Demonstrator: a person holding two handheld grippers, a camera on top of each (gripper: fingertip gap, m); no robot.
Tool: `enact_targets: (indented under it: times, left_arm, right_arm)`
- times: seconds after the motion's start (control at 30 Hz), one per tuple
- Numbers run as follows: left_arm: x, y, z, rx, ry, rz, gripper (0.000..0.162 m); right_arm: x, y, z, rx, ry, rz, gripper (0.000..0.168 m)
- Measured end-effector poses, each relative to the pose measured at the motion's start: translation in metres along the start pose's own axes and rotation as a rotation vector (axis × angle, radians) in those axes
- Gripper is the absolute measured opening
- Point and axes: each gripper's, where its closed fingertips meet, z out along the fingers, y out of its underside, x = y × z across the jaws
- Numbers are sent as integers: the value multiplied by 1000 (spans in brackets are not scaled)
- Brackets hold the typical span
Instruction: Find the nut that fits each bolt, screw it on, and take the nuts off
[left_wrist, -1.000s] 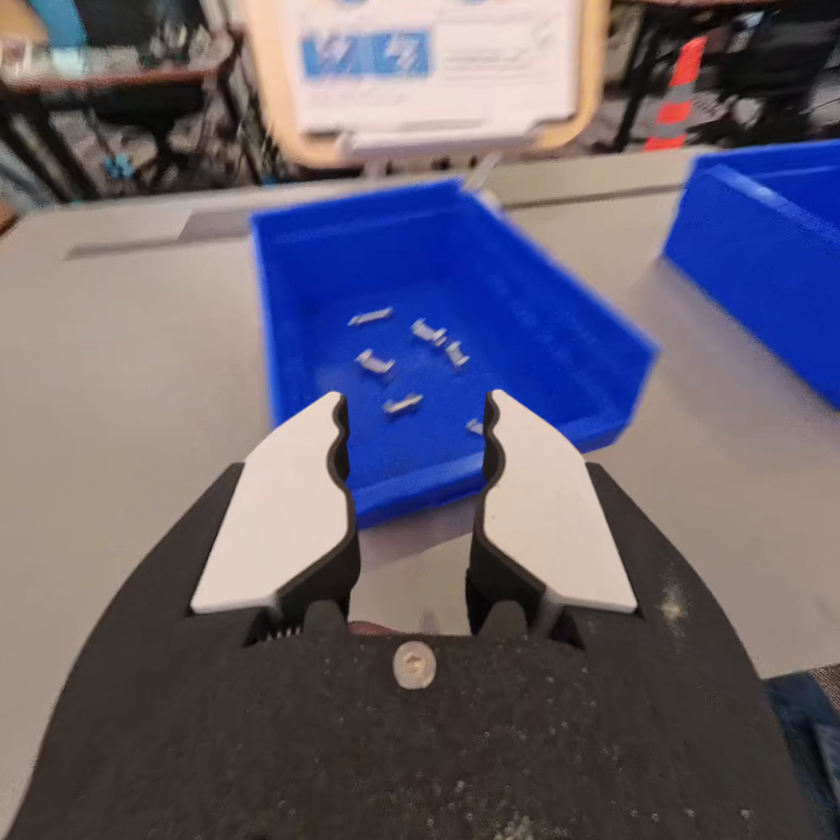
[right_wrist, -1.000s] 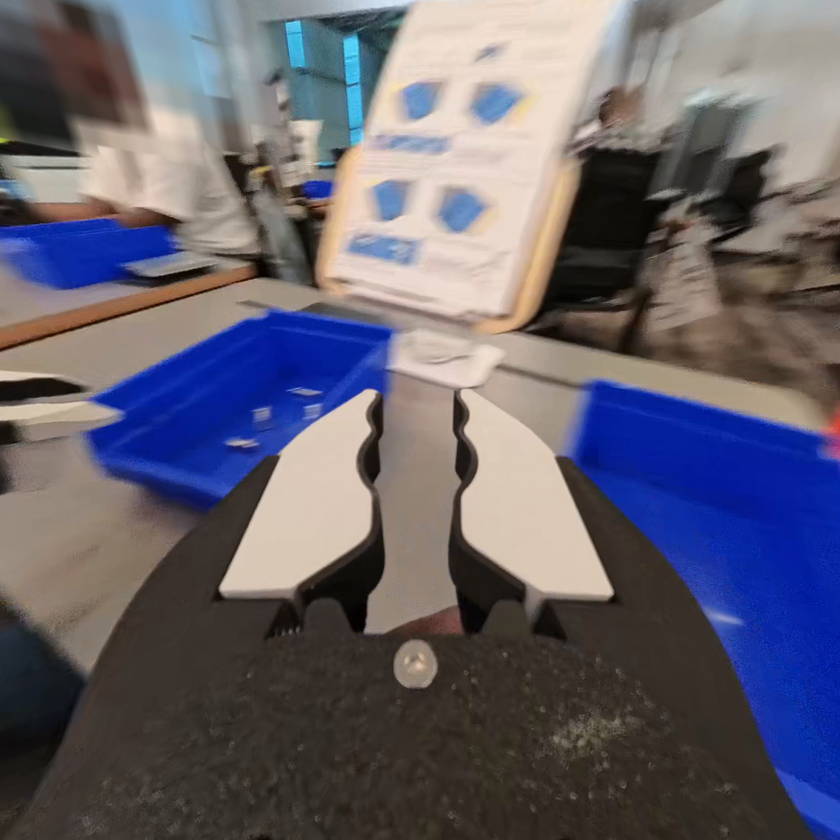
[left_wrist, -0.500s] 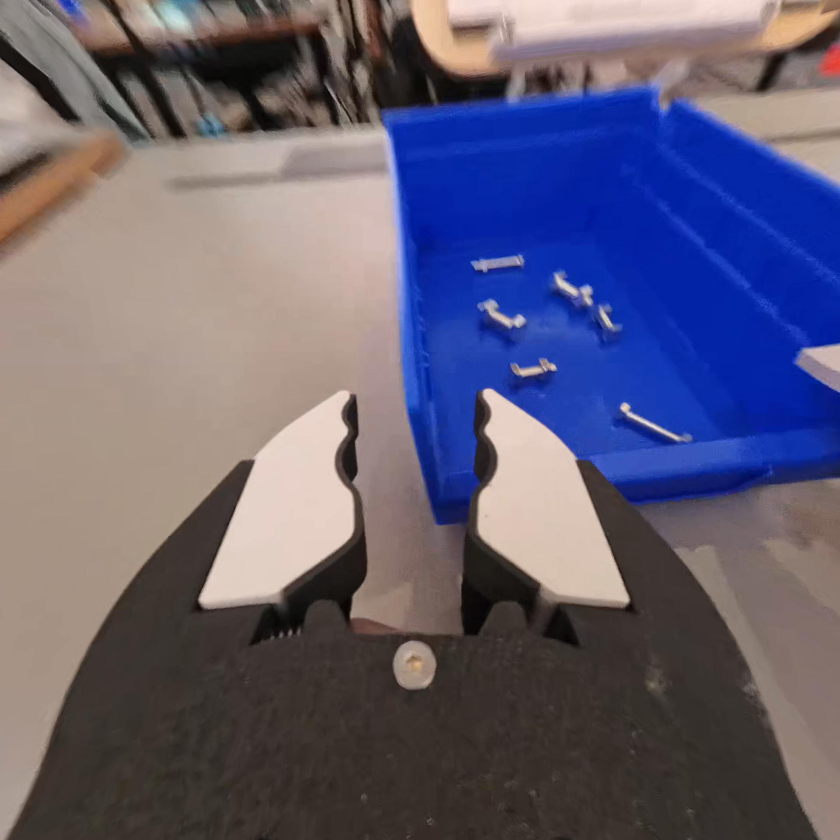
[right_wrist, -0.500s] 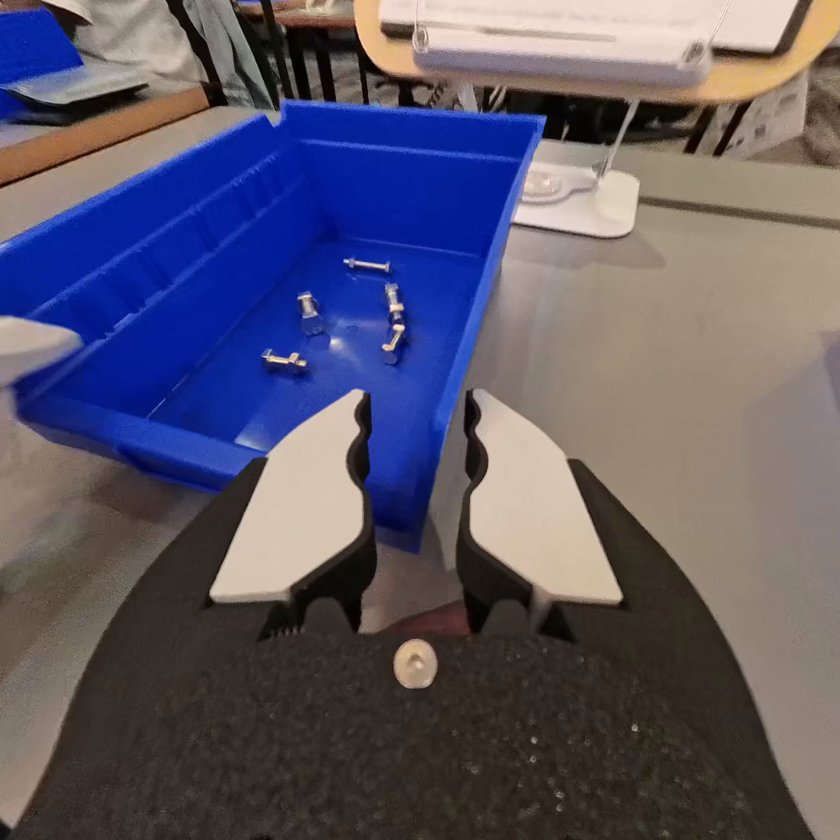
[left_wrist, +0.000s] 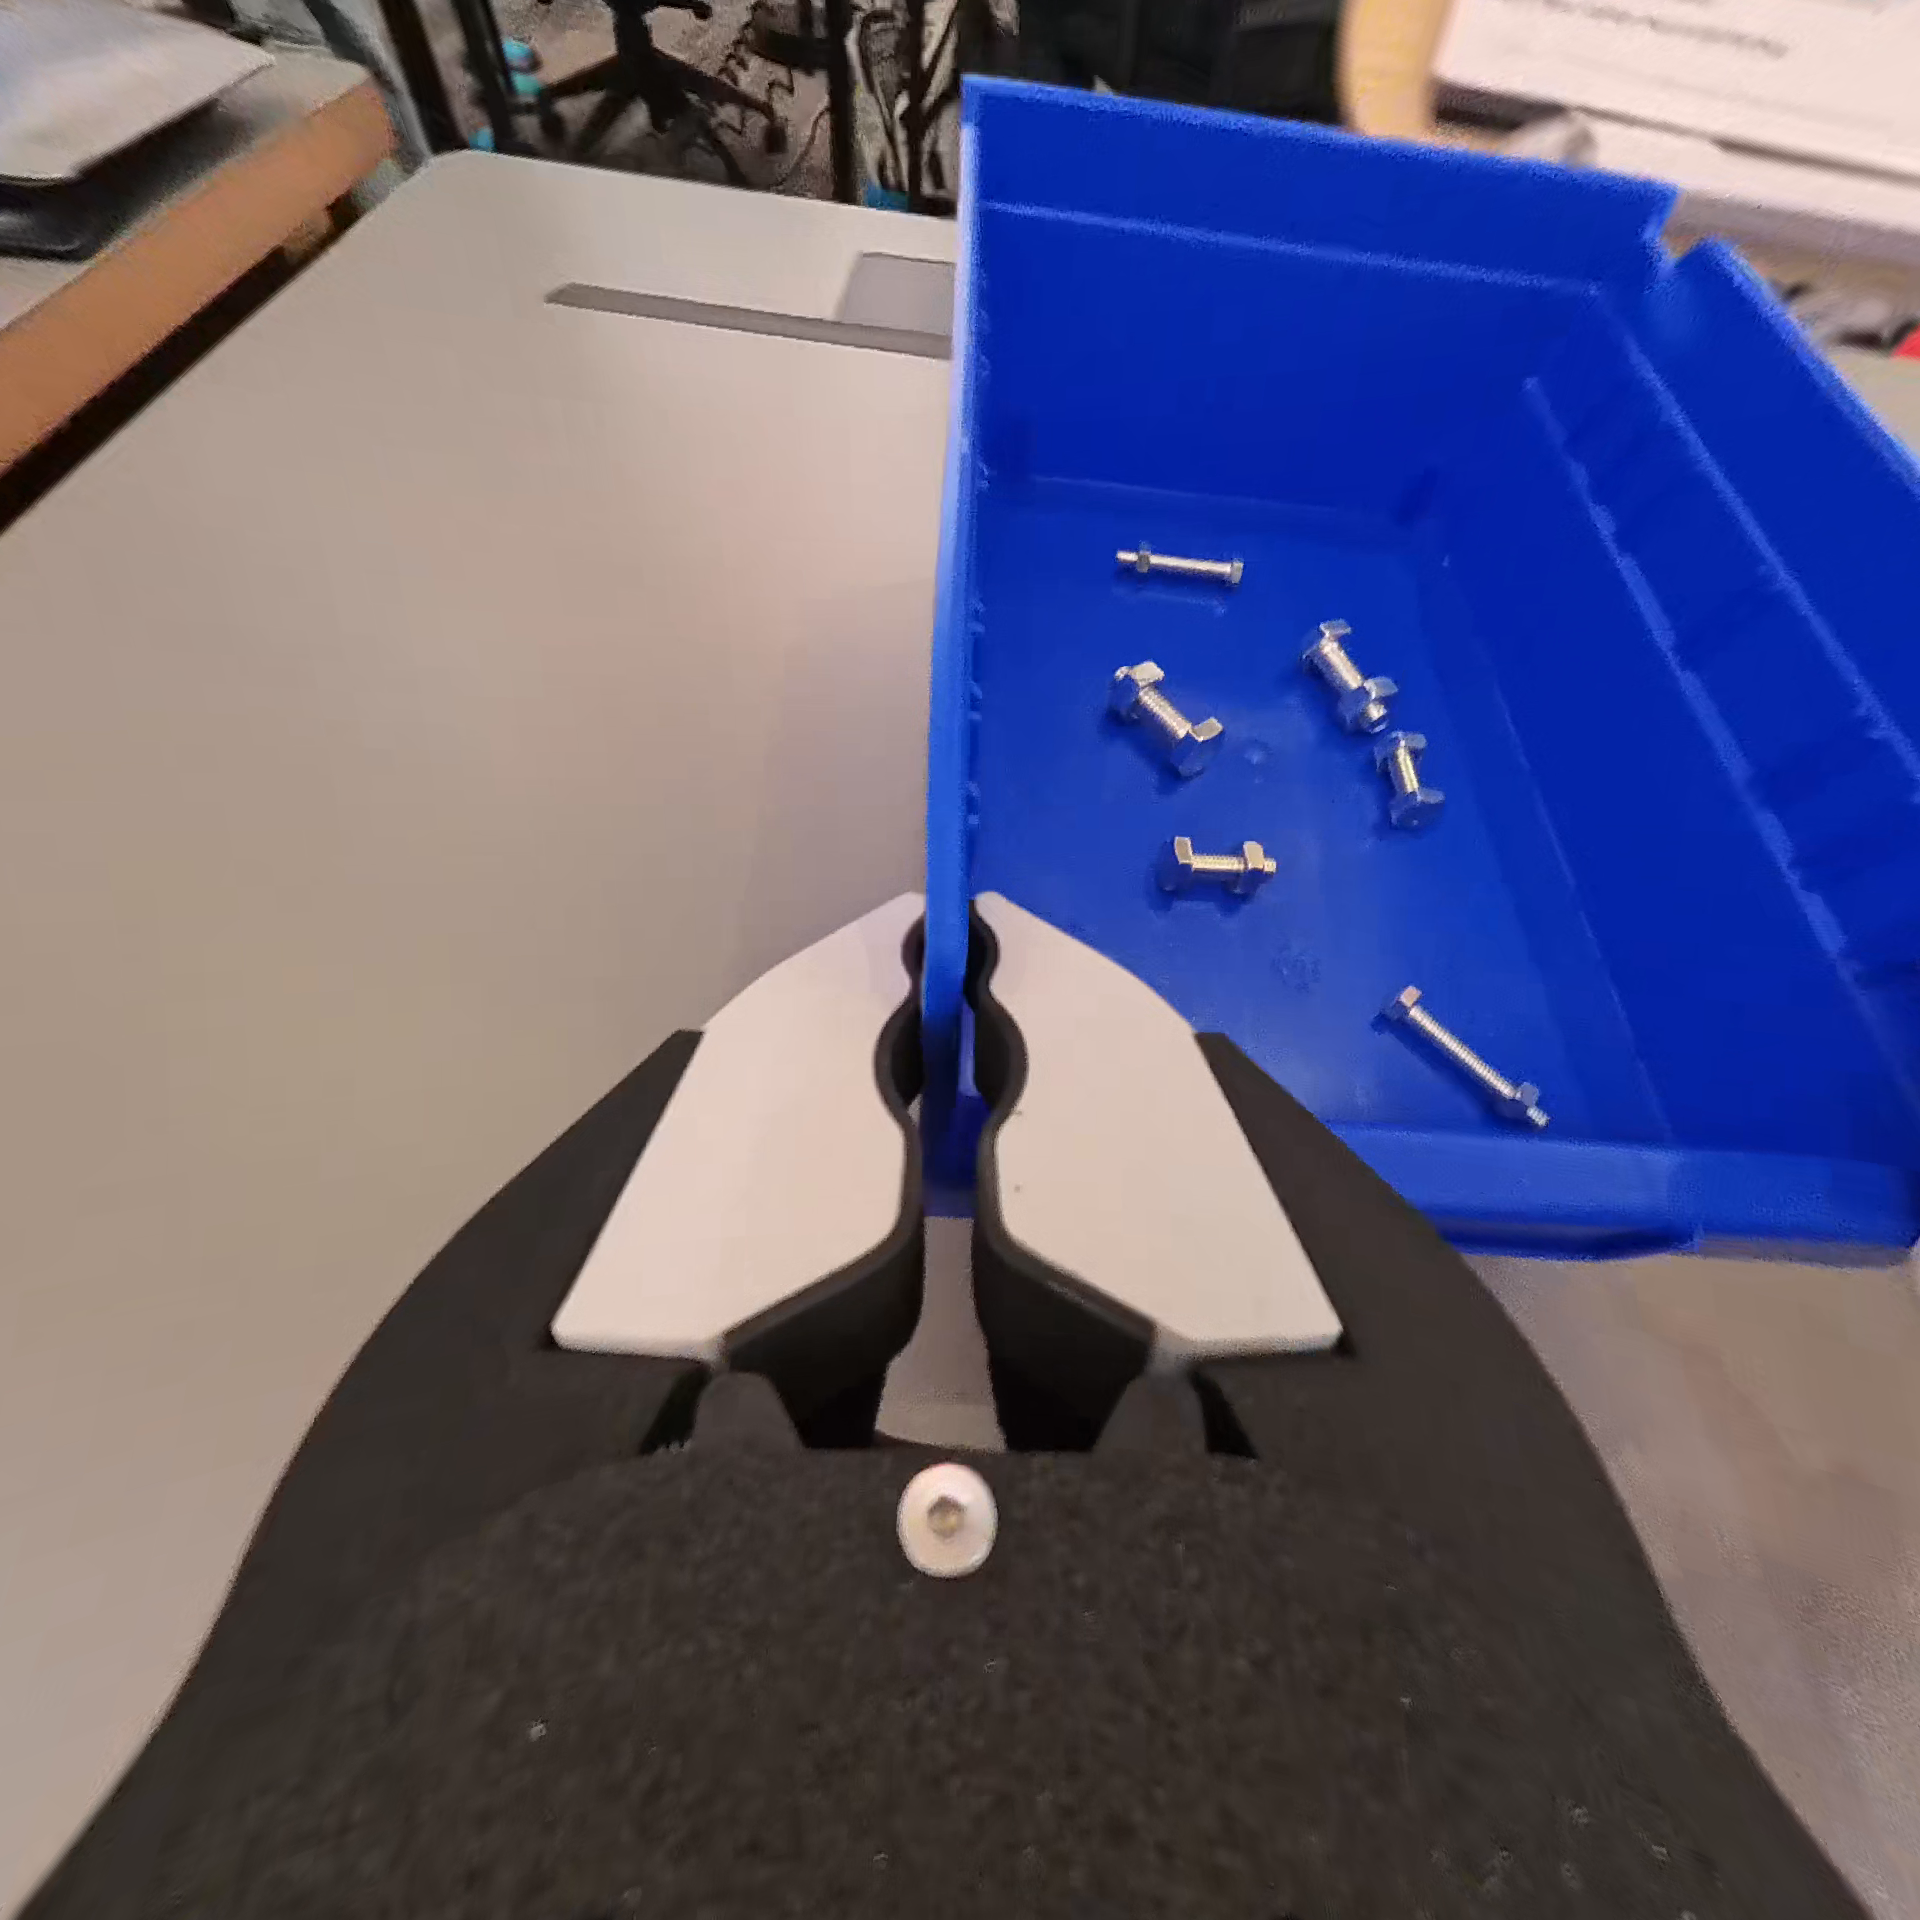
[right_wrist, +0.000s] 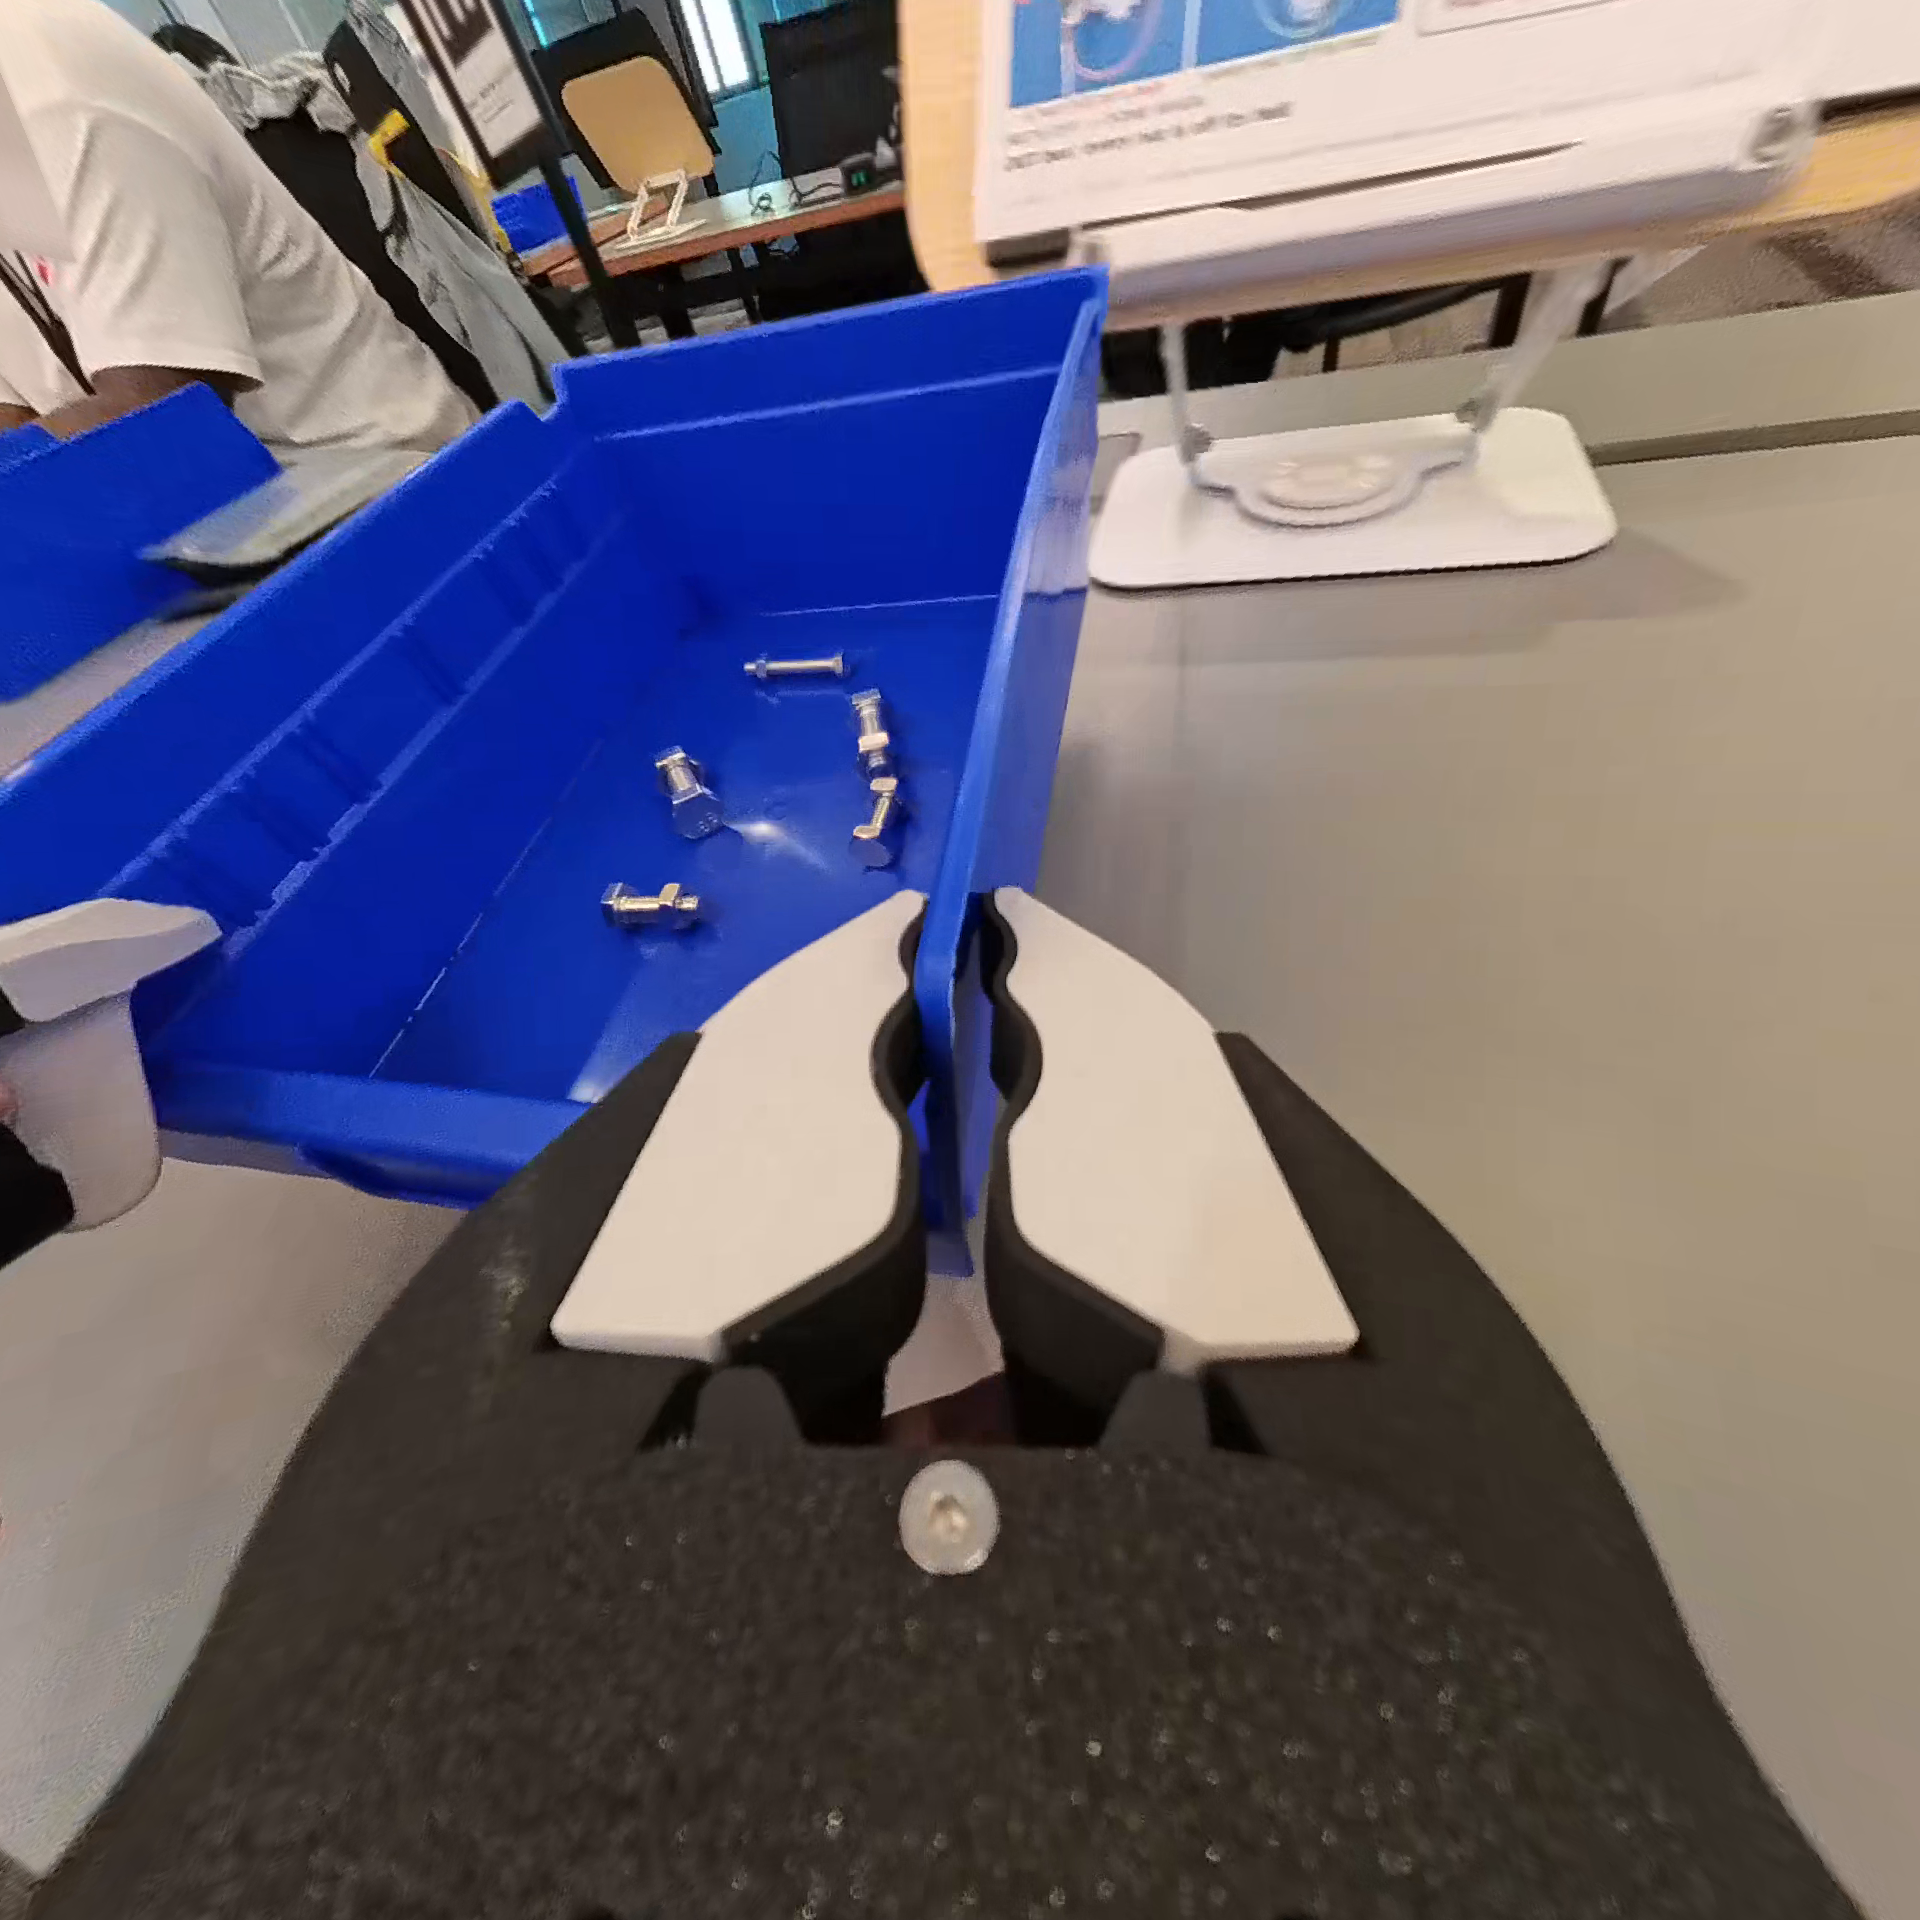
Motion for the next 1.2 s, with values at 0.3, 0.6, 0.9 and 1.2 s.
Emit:
enact_targets:
  times: [0.3, 0.6, 0.9, 1.2]
  left_arm:
    - [-97, -38, 27, -11, 65, 154, 2]
    - [-127, 2, 47, -5, 100, 44, 2]
    - [-94, -2, -8, 35, 58, 133, 54]
    - [98, 49, -78, 97, 561, 250, 51]
  right_arm:
    - [-95, -2, 48, -13, 4, -46, 9]
    - [-114, 32, 68, -36, -39, -80, 12]
    - [-75, 18, -11, -215, -529, -268, 46]
    - [113, 12, -81, -168, -433, -245, 50]
